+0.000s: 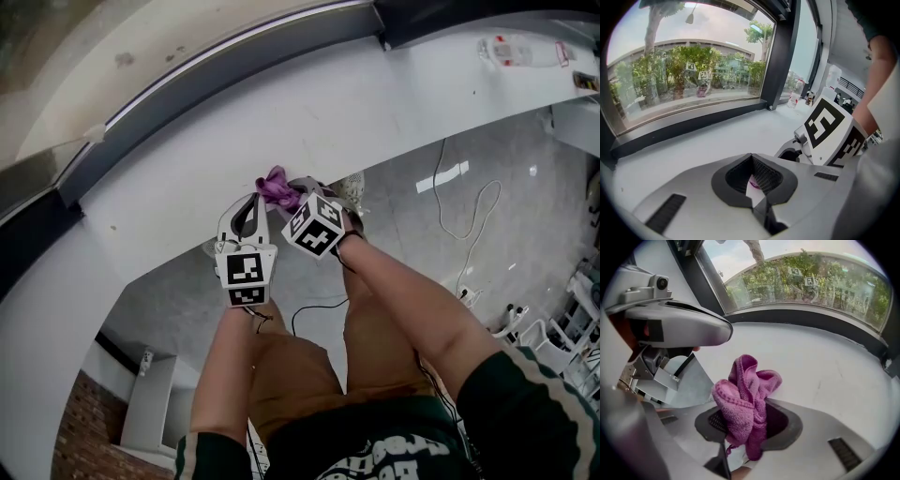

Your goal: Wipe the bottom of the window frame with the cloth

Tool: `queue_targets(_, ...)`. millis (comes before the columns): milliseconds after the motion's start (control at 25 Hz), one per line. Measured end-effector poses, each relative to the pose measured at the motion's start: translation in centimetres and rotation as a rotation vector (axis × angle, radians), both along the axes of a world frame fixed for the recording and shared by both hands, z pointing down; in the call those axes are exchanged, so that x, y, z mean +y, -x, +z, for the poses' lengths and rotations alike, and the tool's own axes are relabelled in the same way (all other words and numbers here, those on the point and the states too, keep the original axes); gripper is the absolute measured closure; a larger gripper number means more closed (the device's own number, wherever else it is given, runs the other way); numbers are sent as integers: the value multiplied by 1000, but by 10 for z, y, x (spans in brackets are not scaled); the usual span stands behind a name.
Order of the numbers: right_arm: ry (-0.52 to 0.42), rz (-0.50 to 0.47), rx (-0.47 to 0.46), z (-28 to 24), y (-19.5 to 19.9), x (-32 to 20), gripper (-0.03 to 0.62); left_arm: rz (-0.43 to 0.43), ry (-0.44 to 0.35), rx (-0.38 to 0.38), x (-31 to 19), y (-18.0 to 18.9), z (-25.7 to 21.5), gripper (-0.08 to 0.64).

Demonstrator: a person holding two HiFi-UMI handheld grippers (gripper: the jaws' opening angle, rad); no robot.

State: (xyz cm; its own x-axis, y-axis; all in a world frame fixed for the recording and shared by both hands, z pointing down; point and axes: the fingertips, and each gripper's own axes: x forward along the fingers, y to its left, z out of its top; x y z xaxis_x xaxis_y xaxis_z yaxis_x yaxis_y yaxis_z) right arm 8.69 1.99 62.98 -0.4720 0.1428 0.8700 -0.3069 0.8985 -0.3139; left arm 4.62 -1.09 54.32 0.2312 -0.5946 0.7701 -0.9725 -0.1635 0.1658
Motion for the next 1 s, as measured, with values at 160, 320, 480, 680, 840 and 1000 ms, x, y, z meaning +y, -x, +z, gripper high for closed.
queue_targets(160,-8,39,14,2,-29,-16,426,32,-8,17,-18,-24,1,557)
queue_targets(320,-10,73,19,2,-55,-32,426,72,-11,23,-36,-50,2,557)
queue_targets(480,-16,100,18,2,-74,-47,426,112,-16,32,-54,-77,4,557)
queue_targets(680,-29,142,25,4,-103,-64,426,173,-24,46,-76,-112,8,557)
queue_targets(840,-35,205,38,4,-131,-80,426,210,-36,61,-95,-134,9,557)
queue_targets(1000,-49,223,45,3,-151,-92,426,245,-55,78,-114,-153,11,557)
